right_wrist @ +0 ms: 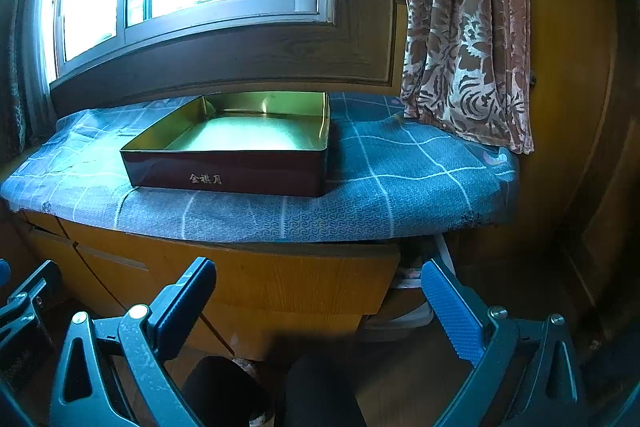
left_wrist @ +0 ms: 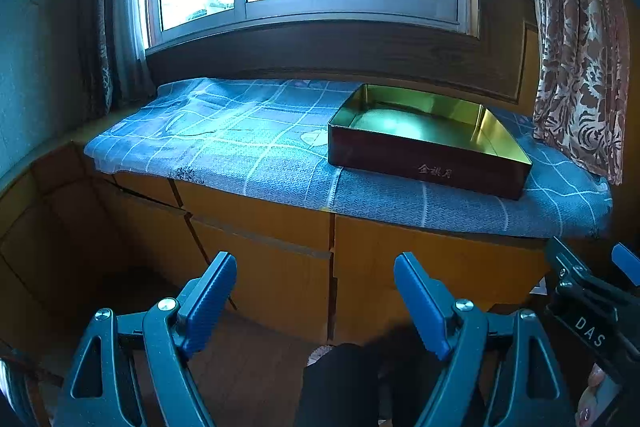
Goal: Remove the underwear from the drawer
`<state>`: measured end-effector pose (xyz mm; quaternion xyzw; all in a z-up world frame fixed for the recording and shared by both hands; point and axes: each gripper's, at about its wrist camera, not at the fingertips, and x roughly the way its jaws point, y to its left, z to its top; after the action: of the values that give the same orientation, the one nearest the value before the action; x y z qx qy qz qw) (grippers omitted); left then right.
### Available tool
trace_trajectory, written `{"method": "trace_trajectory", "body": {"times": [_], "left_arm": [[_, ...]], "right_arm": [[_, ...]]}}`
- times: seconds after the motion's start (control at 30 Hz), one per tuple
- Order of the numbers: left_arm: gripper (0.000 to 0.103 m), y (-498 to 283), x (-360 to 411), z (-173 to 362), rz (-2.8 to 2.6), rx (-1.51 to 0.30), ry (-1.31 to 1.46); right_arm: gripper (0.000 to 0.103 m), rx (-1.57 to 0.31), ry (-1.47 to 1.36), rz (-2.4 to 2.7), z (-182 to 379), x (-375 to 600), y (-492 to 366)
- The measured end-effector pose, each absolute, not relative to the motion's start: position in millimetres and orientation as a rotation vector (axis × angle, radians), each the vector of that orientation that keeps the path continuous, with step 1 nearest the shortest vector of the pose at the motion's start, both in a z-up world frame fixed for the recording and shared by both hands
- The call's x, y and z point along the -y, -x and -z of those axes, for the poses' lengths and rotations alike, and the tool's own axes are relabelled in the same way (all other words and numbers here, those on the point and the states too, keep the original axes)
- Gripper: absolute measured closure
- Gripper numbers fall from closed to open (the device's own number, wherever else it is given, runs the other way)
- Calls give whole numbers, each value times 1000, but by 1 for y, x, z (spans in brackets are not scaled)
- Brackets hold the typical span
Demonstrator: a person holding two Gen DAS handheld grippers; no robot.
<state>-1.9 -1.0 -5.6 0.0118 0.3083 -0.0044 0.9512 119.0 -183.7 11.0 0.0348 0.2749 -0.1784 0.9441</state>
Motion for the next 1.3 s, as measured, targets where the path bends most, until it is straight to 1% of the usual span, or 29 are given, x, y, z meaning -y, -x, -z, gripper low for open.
{"method": "trace_trajectory", "body": {"times": [1.3], "left_arm": [[20, 3, 4, 4, 24, -624, -28]], "right_arm": [[0, -574, -62, 354, -8, 184, -121]]}}
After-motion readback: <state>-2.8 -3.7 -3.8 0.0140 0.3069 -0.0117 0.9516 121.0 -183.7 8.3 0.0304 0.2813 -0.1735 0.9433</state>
